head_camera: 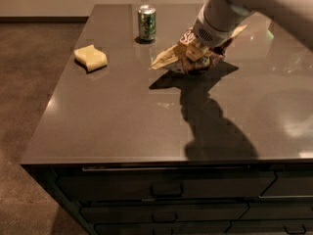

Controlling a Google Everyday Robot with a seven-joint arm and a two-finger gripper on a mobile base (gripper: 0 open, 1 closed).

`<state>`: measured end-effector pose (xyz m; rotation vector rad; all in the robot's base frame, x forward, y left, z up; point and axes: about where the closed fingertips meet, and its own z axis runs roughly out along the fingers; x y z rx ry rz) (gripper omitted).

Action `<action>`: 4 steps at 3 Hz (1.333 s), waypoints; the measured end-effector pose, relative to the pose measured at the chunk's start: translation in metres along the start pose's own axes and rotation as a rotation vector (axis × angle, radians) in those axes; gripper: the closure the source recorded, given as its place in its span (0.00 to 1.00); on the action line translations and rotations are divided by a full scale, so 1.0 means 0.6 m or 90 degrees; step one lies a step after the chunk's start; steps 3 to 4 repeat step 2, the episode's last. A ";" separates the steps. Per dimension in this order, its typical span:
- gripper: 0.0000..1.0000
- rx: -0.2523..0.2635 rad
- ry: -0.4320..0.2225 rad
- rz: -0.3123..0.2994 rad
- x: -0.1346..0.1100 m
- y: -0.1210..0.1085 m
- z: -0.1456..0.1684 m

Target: Pick brown chip bag

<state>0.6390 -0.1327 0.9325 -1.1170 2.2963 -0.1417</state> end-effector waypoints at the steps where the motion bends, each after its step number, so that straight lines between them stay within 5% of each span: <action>1: 1.00 0.018 -0.063 -0.028 -0.042 -0.023 -0.112; 4: 1.00 0.018 -0.063 -0.028 -0.043 -0.023 -0.113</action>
Offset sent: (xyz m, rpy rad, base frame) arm -0.0216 -0.0030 0.1037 0.0446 -0.1253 0.0778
